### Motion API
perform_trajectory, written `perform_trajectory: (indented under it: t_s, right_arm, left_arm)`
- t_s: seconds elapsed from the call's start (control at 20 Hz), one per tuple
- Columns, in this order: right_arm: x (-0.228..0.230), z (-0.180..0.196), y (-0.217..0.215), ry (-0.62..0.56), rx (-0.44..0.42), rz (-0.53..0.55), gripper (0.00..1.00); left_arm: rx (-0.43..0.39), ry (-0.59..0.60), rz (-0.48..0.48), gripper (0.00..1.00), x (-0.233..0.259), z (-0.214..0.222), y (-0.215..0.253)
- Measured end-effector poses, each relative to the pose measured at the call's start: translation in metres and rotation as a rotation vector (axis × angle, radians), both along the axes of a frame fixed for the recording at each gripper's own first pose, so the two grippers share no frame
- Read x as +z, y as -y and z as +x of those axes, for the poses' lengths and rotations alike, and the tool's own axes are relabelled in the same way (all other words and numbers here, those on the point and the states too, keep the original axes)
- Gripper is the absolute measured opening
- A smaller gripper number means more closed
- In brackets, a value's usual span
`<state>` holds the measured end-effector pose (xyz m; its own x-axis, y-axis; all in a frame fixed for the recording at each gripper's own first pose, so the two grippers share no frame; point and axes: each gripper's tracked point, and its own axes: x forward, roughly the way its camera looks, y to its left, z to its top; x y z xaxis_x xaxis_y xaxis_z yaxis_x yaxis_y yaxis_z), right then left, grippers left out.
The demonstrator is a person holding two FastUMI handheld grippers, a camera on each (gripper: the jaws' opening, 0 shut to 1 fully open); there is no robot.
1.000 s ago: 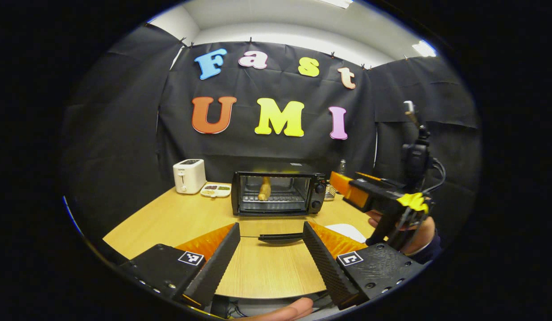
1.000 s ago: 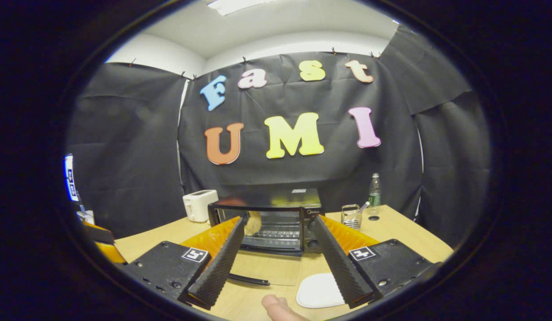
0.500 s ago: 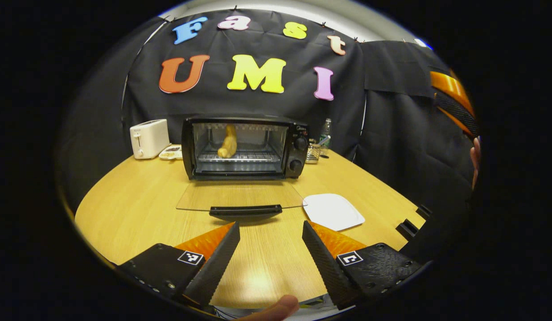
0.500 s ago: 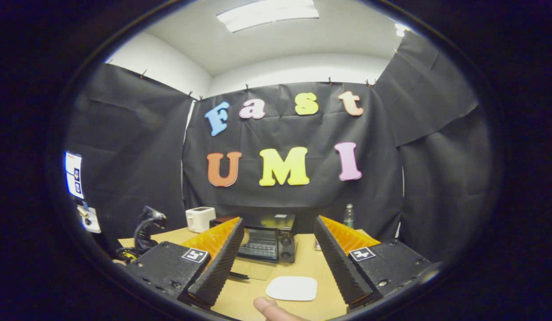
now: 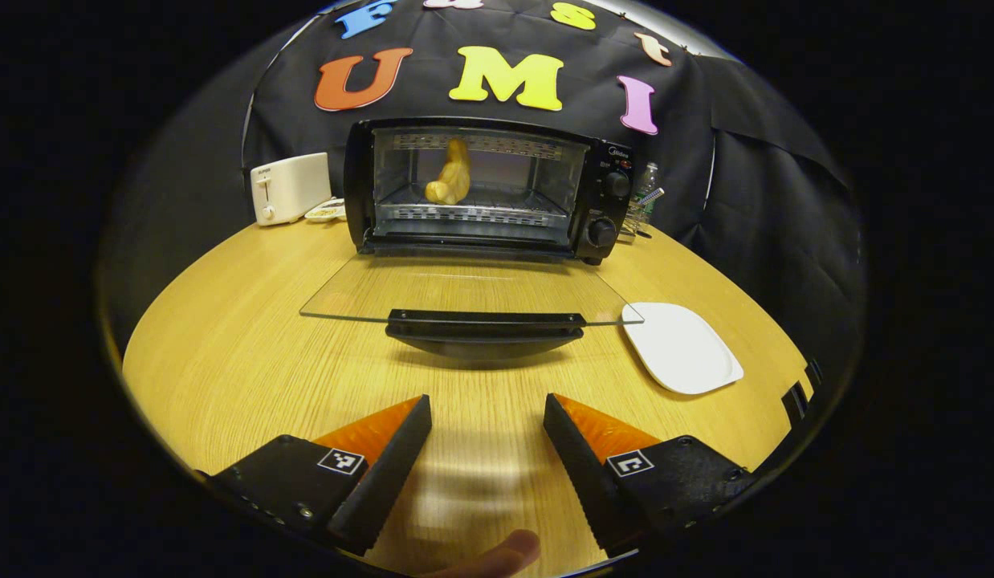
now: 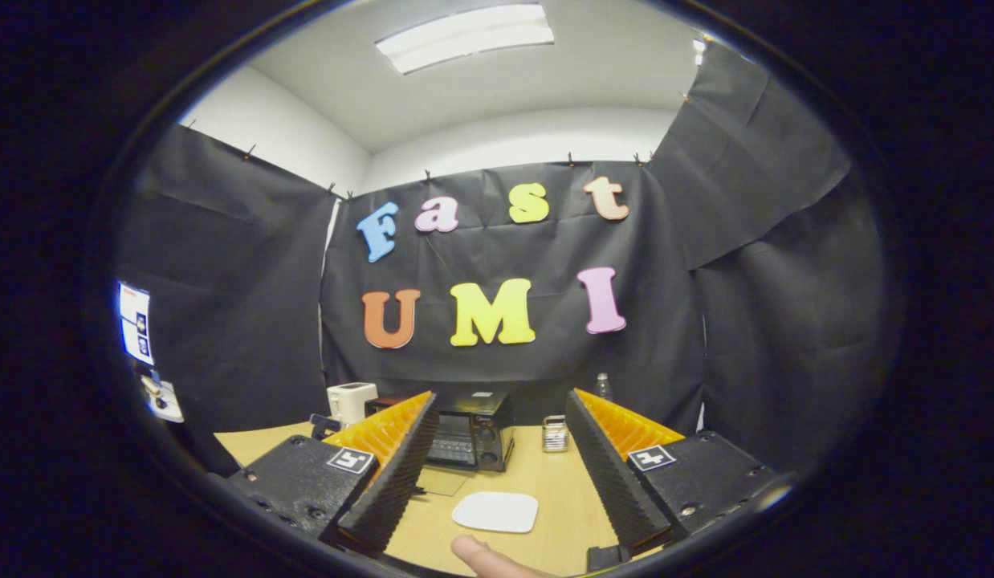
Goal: Open the electric oven with the left hand, put the food in, and close the electric oven.
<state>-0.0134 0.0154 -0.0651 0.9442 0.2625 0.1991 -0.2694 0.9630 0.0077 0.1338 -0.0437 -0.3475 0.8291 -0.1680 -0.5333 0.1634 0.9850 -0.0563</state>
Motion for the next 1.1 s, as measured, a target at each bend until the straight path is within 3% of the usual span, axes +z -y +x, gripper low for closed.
perform_trajectory:
  t_s: [0.4, 0.65, 1.1]
  right_arm:
    - [0.001, 0.008, 0.028, -0.018, -0.018, 0.054, 0.98]
    - [0.006, 0.001, 0.019, 0.008, 0.015, 0.049, 0.96]
    - [0.0, 0.003, 0.017, -0.011, 0.013, 0.063, 0.96]
  left_arm:
    - [0.057, -0.046, 0.051, 0.95, -0.007, 0.034, 0.002]
    - [0.032, -0.077, 0.06, 0.93, -0.001, 0.037, 0.002]
    - [0.033, -0.029, 0.047, 0.93, 0.038, 0.042, 0.001]
